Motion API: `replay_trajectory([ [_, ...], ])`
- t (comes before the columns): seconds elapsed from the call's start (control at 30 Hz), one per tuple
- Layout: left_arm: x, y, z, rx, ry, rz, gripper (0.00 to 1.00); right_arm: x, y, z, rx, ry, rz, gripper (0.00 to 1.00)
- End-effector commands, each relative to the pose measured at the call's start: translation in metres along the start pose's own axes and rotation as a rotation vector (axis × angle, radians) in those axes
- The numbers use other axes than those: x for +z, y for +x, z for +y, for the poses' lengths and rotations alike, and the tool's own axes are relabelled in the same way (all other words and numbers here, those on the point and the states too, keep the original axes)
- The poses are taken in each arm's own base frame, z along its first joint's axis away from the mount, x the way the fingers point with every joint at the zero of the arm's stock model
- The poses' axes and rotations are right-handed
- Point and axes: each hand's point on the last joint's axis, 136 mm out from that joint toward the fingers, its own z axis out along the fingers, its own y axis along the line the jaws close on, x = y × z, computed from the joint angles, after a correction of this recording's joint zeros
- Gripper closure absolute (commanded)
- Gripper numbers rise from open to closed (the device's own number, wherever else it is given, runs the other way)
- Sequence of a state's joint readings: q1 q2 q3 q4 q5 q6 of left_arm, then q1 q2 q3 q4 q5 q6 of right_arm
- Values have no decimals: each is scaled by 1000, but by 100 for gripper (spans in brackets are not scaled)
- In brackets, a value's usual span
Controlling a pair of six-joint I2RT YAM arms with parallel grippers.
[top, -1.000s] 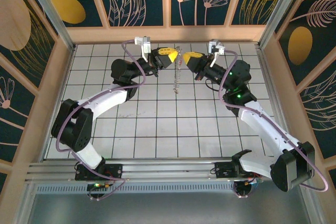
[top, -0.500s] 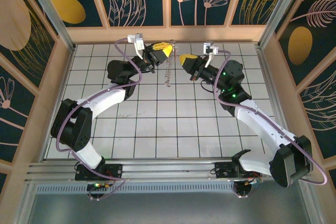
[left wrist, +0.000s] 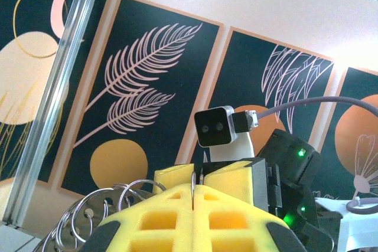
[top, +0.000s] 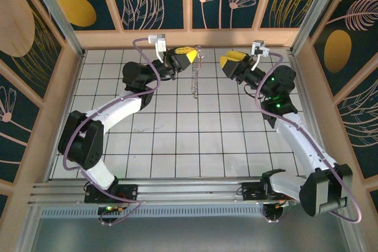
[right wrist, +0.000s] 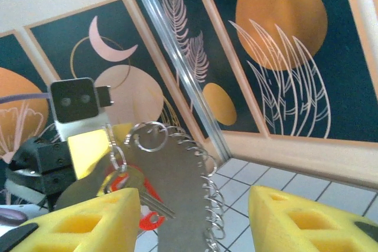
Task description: Put the keys on the keyring
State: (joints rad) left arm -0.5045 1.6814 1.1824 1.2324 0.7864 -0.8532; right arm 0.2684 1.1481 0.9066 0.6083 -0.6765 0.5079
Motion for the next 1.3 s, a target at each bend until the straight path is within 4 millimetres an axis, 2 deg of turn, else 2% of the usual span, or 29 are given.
replay_trajectory([
  [0.0, 6, -10, 1, -50, 10, 11, 100, -2, -4, 16, 11, -102, -26, 48],
  [0.3, 7, -25, 4, -159, 15, 15, 100, 7, -2, 19, 88, -209, -57, 38],
  [0.33, 6, -23, 10, -180, 10, 19, 100, 8, -1, 17, 93, -213, -56, 38],
  [0.37, 6, -19, 16, -203, 2, 26, 100, 9, -1, 17, 96, -222, -57, 38],
  [0.7, 2, -17, 28, -292, -27, 27, 100, 25, -2, 21, 119, -261, -73, 42],
  [1.0, 0, -8, 35, -331, -37, 33, 100, 51, 1, 9, 145, -268, -60, 45],
  [1.27, -2, -3, 37, -346, -40, 35, 100, 64, 4, 1, 160, -274, -47, 47],
])
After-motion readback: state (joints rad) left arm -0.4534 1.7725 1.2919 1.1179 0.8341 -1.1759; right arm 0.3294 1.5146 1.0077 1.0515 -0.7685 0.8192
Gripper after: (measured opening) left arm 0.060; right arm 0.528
